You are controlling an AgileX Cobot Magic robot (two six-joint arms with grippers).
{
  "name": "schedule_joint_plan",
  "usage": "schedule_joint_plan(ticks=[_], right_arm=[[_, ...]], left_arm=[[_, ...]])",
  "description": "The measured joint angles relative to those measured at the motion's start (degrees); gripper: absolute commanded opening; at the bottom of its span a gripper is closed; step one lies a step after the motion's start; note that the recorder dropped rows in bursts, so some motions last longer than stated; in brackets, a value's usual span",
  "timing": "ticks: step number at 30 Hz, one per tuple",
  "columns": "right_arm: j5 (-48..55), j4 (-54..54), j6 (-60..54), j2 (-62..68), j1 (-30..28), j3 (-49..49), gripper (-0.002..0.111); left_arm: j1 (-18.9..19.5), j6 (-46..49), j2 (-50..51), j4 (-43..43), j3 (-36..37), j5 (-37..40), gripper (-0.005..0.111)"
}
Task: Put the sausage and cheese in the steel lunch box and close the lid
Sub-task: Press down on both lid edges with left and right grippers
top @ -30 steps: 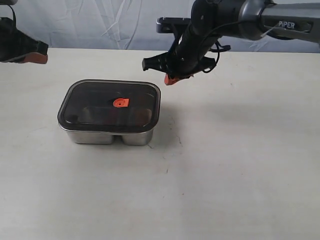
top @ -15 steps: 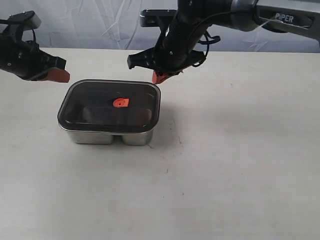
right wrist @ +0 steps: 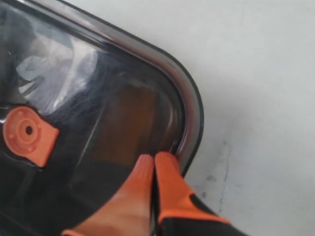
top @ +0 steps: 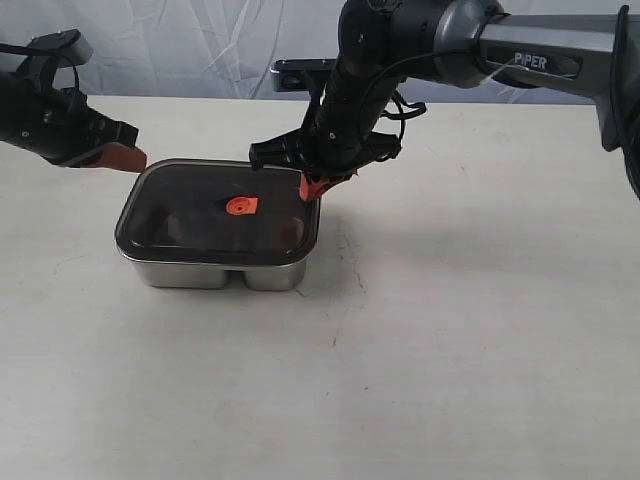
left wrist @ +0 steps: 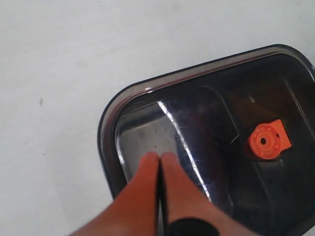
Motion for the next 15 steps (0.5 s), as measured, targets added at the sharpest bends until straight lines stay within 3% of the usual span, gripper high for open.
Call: schedule_joint_plan(ticks=[15], right_arm=[[0.5, 2.0, -0.9, 1.3, 0.0, -0.6, 0.0]], left_arm=[[0.0, -3.3, 4.2, 3.9, -0.1, 0.9, 0.0]])
